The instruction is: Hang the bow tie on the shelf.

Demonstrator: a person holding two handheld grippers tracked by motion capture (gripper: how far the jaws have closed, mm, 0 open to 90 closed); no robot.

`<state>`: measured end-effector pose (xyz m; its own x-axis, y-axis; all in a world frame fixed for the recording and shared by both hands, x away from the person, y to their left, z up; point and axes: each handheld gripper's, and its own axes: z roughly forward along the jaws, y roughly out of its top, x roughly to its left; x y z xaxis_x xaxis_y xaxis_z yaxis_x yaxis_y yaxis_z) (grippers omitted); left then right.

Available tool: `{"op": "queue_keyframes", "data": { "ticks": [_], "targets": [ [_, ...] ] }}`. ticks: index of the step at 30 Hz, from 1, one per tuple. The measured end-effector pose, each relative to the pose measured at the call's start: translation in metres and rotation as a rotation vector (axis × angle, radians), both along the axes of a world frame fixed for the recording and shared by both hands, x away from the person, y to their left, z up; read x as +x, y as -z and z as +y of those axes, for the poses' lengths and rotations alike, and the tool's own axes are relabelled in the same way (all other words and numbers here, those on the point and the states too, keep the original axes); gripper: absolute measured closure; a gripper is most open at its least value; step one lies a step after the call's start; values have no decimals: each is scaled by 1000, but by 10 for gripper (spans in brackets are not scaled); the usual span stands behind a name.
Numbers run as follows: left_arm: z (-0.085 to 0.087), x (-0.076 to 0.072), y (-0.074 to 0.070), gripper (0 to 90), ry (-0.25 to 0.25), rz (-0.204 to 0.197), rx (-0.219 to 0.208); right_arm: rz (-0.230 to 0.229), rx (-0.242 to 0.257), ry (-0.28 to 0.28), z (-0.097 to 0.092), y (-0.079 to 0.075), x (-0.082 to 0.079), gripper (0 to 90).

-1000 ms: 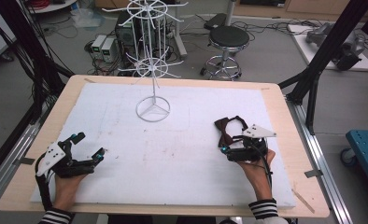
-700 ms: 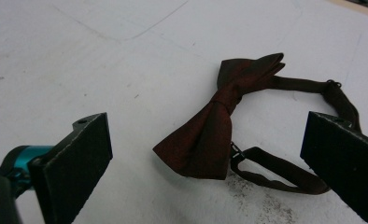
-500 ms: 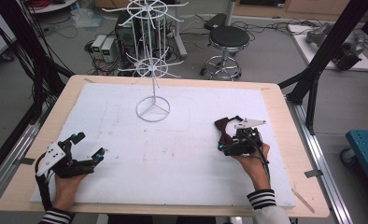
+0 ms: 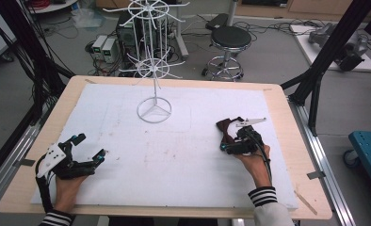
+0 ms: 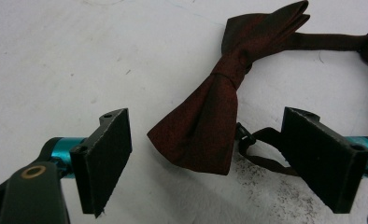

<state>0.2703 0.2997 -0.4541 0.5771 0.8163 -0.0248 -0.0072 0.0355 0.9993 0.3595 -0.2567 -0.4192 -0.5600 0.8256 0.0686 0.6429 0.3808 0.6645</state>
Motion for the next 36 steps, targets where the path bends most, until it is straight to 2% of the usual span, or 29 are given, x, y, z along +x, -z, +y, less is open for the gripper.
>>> {"op": "queue_keyframes", "data": {
  "ticks": [2,8,10,13,14,16,19,21,26,36],
  "targets": [
    [0,0,0,26,0,0,0,10,0,4,-1,1,1,189],
    [0,0,0,26,1,0,0,35,8,-2,-1,1,2,342],
    [0,0,0,26,1,0,0,33,-5,9,-1,2,2,366],
    [0,0,0,26,0,0,0,54,-2,19,-1,3,3,453],
    [0,0,0,26,0,0,-1,53,-9,18,-1,3,3,551],
    [0,0,0,26,0,0,0,54,-9,17,-1,3,3,574],
    [0,0,0,26,-1,-1,0,51,-19,19,0,1,3,750],
    [0,0,0,26,-1,0,-1,44,-18,17,0,1,2,805],
    [0,0,0,26,-1,-1,-1,41,-14,7,0,0,2,838],
    [0,0,0,26,-2,0,0,33,-1,-25,-1,-2,1,840]
  ]
}}
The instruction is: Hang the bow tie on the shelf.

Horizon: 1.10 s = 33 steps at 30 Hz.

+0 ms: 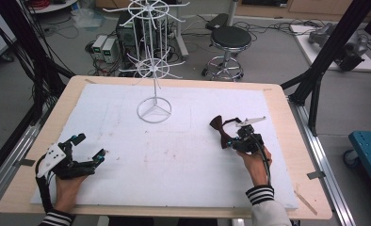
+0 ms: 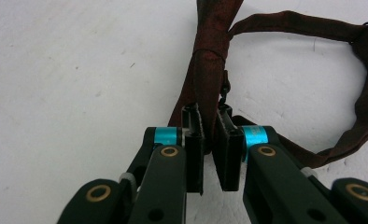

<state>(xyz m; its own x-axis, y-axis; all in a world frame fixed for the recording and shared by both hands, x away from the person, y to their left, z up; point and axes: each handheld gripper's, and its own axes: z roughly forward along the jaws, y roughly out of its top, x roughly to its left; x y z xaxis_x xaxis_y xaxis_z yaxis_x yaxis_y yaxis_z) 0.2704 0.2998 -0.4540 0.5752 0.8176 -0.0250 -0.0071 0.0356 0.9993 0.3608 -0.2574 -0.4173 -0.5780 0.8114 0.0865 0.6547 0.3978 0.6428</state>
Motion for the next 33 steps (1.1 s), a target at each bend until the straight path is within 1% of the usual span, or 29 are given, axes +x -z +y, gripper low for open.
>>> {"op": "queue_keyframes", "data": {
  "ticks": [5,6,8,10,12,13,15,17,19,21,23,25,29,31,33],
  "targets": [
    [0,0,0,26,1,-1,-2,-9,8,-17,0,-1,-1,840],
    [0,0,0,26,2,-2,0,-16,14,-24,0,-1,-1,840],
    [0,0,0,26,8,0,-3,-13,32,-34,0,-2,-2,839],
    [1,1,0,26,13,4,-2,-20,39,-46,1,-2,-3,839],
    [1,2,-1,26,13,23,-16,-22,51,-63,3,-3,-4,840],
    [2,3,-1,26,20,34,-24,-30,49,-72,4,-4,-4,840],
    [2,4,-3,26,22,41,-15,-35,64,-88,6,-4,-5,840],
    [2,5,-3,26,17,35,-14,-43,73,-103,7,-5,-5,840],
    [3,6,-5,26,20,50,-6,-54,91,-118,8,-6,-6,840],
    [3,7,-8,26,27,53,2,-63,101,-136,9,-7,-6,840],
    [3,9,-11,26,40,55,0,-70,118,-152,10,-8,-7,841],
    [2,11,-15,26,50,57,13,-84,131,-171,12,-10,-9,840],
    [0,15,-23,26,76,74,11,-111,156,-207,14,-13,-11,841],
    [-1,17,-27,26,83,75,7,-118,166,-224,16,-14,-12,841],
    [-2,18,-30,26,90,84,10,-129,194,-247,17,-16,-14,840]
  ]
}}
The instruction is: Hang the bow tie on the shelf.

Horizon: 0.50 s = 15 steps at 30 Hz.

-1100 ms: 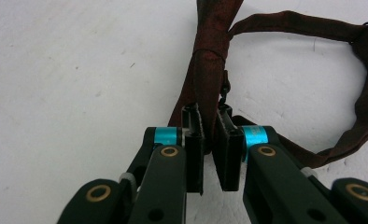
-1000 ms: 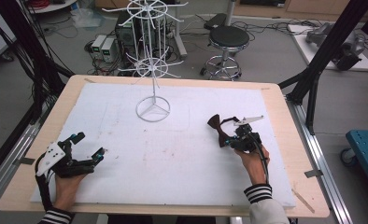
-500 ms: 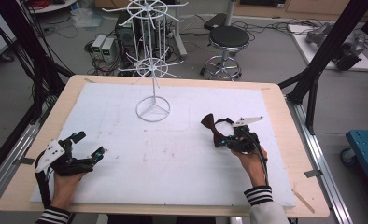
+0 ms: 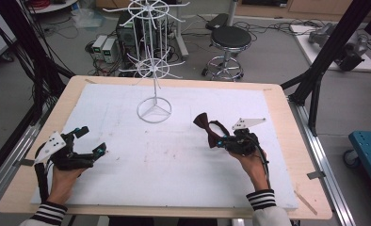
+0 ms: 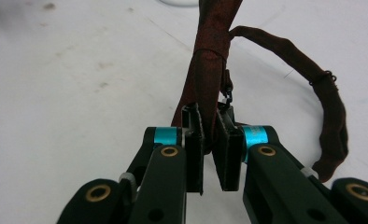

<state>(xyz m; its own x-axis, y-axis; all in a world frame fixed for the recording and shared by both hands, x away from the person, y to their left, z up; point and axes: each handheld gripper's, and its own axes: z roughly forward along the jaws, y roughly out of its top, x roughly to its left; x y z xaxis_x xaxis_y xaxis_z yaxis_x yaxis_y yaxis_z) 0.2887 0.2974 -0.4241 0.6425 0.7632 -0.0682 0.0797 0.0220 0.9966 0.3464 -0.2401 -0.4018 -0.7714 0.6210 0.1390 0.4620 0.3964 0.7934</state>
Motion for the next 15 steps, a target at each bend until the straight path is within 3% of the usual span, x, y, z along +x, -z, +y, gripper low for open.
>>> {"op": "queue_keyframes", "data": {
  "ticks": [9,15],
  "targets": [
    [-10,7,-19,26,62,14,53,-71,59,-89,9,-8,-8,841],
    [-19,15,-36,26,122,14,79,-91,91,-131,14,-11,-12,841]
  ]
}}
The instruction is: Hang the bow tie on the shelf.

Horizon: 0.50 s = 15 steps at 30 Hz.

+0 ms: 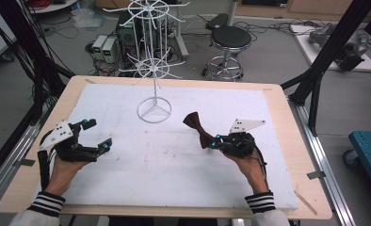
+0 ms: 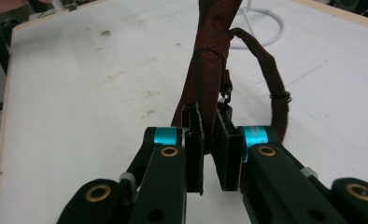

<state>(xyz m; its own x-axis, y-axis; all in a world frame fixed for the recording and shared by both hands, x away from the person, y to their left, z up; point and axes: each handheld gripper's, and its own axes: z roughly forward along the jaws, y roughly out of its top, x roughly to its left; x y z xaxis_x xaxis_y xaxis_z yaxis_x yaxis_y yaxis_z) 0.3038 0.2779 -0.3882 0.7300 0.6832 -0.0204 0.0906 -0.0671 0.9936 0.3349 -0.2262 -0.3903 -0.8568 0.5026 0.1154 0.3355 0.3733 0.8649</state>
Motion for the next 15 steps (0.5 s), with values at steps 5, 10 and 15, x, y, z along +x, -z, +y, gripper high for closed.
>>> {"op": "queue_keyframes", "data": {
  "ticks": [5,10,15],
  "targets": [
    [-9,5,-14,26,50,13,23,-3,20,-25,4,-2,-1,841],
    [-18,8,-27,26,106,5,48,-8,18,-61,12,-3,-2,841],
    [-27,11,-36,26,162,15,85,-32,22,-94,19,-6,-3,841]
  ]
}}
